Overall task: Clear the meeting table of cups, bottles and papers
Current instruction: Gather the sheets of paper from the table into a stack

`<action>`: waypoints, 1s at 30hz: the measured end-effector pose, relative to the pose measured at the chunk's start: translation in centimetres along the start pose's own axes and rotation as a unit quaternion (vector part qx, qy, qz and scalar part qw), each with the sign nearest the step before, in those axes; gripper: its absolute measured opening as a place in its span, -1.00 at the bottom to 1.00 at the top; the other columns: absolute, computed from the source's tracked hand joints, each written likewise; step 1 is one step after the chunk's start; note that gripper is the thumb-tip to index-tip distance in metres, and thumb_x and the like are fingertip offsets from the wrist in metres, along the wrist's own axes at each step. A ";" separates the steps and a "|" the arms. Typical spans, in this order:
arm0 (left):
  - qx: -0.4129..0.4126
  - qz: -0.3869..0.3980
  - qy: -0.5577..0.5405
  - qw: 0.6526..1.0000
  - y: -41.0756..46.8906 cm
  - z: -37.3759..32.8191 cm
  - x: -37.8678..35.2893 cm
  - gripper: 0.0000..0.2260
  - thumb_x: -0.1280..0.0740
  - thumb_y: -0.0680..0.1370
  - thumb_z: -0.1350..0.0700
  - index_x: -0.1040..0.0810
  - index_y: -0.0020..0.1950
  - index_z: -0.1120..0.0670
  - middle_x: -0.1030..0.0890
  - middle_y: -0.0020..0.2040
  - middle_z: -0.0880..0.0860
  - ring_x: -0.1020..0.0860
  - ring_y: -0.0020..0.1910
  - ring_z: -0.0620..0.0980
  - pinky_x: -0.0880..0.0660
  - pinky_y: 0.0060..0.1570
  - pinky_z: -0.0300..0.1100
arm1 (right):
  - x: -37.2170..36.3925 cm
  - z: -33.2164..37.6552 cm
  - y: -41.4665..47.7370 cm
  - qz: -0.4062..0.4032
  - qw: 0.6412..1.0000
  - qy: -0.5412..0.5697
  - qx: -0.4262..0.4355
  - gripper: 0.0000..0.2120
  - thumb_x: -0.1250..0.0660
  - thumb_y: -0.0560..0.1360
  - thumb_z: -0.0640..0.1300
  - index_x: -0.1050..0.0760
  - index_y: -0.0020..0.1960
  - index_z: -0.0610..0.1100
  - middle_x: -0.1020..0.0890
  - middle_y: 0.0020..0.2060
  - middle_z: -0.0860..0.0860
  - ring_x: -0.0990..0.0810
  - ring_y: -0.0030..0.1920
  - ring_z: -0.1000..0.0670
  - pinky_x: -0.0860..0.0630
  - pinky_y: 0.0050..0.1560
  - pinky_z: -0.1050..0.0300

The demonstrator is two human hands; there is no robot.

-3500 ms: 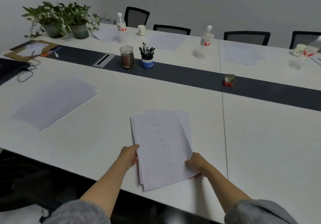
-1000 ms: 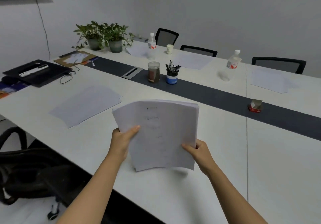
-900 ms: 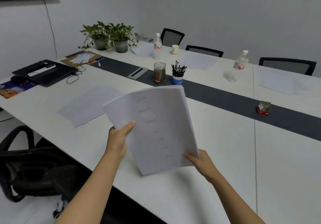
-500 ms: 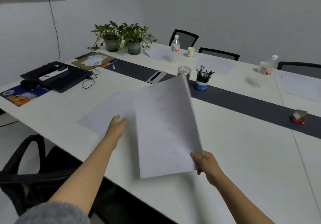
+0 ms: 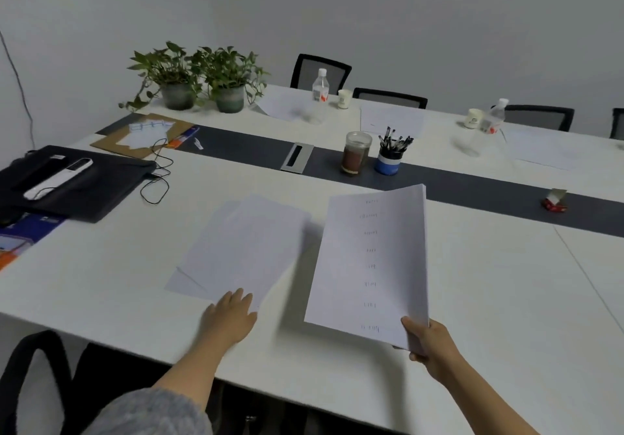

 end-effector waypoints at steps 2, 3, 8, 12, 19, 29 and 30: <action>-0.024 -0.027 0.010 0.999 -0.4 -0.9 -0.3 -0.54 0.04 0.61 -0.11 -0.07 0.51 -0.07 -0.03 0.54 -0.07 -0.06 0.50 -0.01 -0.11 0.42 -0.03 | -0.1 -0.1 -0.4 -0.007 1.000 0.010 -0.001 -0.95 -0.26 0.52 -0.26 -0.46 -0.04 -0.24 -0.55 -0.16 -0.21 -0.52 -0.28 -0.19 -0.31 -0.57 0.26; -0.041 -0.041 0.014 0.998 -0.9 -1.8 -0.4 -0.54 0.02 0.60 -0.13 -0.11 0.50 -0.10 -0.07 0.53 -0.10 -0.10 0.48 -0.01 -0.13 0.40 -0.04 | -0.2 -0.1 -0.5 -0.011 1.000 0.017 0.002 -0.96 -0.25 0.52 -0.27 -0.46 -0.05 -0.24 -0.55 -0.17 -0.21 -0.52 -0.30 -0.19 -0.31 -0.58 0.26; -0.146 -0.035 -0.008 0.989 -3.4 -8.1 -2.0 -0.56 -0.05 0.54 -0.16 -0.24 0.42 -0.17 -0.24 0.45 -0.10 -0.23 0.38 0.03 -0.17 0.33 -0.06 | -1.0 0.2 -0.8 -0.027 0.999 0.023 0.022 -0.90 -0.24 0.52 -0.29 -0.45 0.00 -0.32 -0.54 -0.18 -0.20 -0.53 -0.29 -0.22 -0.32 -0.61 0.24; -0.105 0.107 -0.334 0.931 -4.5 -8.7 -2.7 -0.40 -0.15 0.22 -0.28 -0.51 0.20 -0.10 -0.55 0.07 -0.02 -0.47 0.12 -0.01 -0.34 0.21 -0.15 | -1.4 0.7 -0.8 -0.026 0.999 0.011 0.026 -0.85 -0.24 0.53 -0.29 -0.41 0.07 -0.33 -0.54 -0.18 -0.17 -0.54 -0.30 -0.22 -0.32 -0.63 0.22; 0.114 -0.142 -0.473 0.862 -3.7 3.1 2.4 -0.70 -0.20 0.56 0.21 -0.48 0.29 0.18 -0.43 0.34 0.16 -0.38 0.33 0.15 -0.32 0.27 -0.09 | -6.9 0.3 0.4 0.061 0.998 0.021 -0.020 -0.79 -0.24 0.53 -0.29 -0.39 0.15 -0.30 -0.56 -0.16 -0.17 -0.57 -0.34 -0.15 -0.26 -0.57 0.26; 0.231 0.009 -0.720 0.655 -3.5 3.9 -2.5 -0.80 -0.24 0.57 0.04 -0.42 0.09 0.14 -0.50 -0.04 0.15 -0.48 -0.19 0.12 -0.39 -0.29 -0.15 | -14.8 -5.1 1.9 0.106 0.983 -0.070 -0.129 -0.82 -0.27 0.47 -0.33 -0.38 0.03 -0.39 -0.52 -0.21 -0.29 -0.53 -0.45 -0.20 -0.49 -0.56 0.07; 0.231 0.017 -0.716 0.659 -3.4 3.9 -2.5 -0.81 -0.25 0.57 0.05 -0.43 0.05 0.16 -0.52 -0.15 0.18 -0.46 -0.32 0.09 -0.30 -0.40 -0.21 | -14.3 -4.9 2.2 0.101 0.982 -0.094 -0.127 -0.84 -0.28 0.47 -0.32 -0.38 -0.01 -0.38 -0.52 -0.23 -0.28 -0.54 -0.44 -0.21 -0.50 -0.54 0.03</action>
Point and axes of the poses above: each hand's wrist, its own y-axis towards the middle knuckle, its own x-axis out of the back of the hand, z = x × y, the point moved 9 cm from there along y, towards the middle knuckle
